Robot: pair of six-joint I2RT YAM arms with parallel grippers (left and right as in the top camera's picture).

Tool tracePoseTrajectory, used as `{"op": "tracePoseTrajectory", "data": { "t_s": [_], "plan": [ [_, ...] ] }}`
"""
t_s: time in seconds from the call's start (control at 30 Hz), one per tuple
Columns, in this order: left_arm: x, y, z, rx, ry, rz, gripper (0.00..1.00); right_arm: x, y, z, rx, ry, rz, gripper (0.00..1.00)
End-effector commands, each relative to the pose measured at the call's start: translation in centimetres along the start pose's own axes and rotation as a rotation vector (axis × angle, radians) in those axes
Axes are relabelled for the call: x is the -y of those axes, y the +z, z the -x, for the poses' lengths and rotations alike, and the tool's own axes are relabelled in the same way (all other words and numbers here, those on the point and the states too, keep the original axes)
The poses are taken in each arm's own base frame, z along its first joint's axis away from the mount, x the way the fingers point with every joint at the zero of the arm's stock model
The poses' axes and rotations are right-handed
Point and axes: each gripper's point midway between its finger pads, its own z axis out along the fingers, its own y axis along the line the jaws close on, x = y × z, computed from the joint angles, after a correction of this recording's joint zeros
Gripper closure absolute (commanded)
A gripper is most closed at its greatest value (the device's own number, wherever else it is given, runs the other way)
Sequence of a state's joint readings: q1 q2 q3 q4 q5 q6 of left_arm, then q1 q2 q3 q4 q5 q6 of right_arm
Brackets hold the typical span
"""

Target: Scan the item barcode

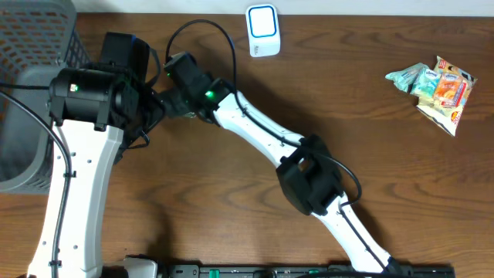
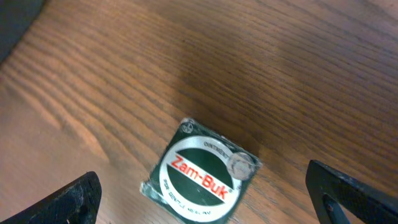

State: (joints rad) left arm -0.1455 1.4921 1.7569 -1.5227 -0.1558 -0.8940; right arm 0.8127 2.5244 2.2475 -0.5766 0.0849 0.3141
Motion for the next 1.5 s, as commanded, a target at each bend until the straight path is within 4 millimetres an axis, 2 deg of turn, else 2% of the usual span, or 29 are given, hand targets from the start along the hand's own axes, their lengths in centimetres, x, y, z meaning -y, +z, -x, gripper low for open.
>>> {"op": "tracePoseTrajectory", "data": {
  "t_s": [0.0,0.17,0.3,0.43,0.6,0.77,1.0,1.23,1.33,1.37,1.47],
  "plan": [
    [-0.3,0.1,0.1,0.000,-0.008,0.013,0.02,1.4,2.5,-1.7,-0.004,0.091,-0.081,0.01],
    [-0.3,0.1,0.1,0.000,-0.008,0.013,0.02,0.7,4.0,-3.6,-0.046,0.083,-0.055,0.01],
    [-0.3,0.1,0.1,-0.001,-0.008,0.013,0.02,1.2,4.5,-4.4,-0.062,0.078,-0.086,0.13],
    [-0.3,0.1,0.1,0.000,-0.008,0.013,0.02,3.0,4.4,-4.8,-0.075,0.078,-0.155,0.22],
    [-0.3,0.1,0.1,0.000,-0.008,0.013,0.02,5.2,3.4,-6.0,-0.150,0.075,-0.222,0.31],
    [-0.3,0.1,0.1,0.000,-0.008,0.013,0.02,7.2,1.0,-6.3,-0.229,0.030,-0.256,0.33],
    [-0.3,0.1,0.1,0.000,-0.008,0.013,0.02,9.9,-4.7,-6.5,-0.377,-0.164,-0.276,0.34],
    [-0.3,0.1,0.1,0.000,-0.008,0.013,0.02,13.9,-10.5,-9.0,-0.619,-0.355,-0.266,0.33],
    [-0.3,0.1,0.1,0.000,-0.008,0.013,0.02,15.4,-11.1,-9.3,-0.654,-0.358,-0.263,0.31],
    [-0.3,0.1,0.1,0.000,-0.008,0.013,0.02,15.2,-10.9,-9.3,-0.646,-0.335,-0.232,0.32],
    [-0.3,0.1,0.1,0.000,-0.008,0.013,0.02,13.0,-9.9,-8.8,-0.599,-0.264,-0.061,0.32]
  ]
}}
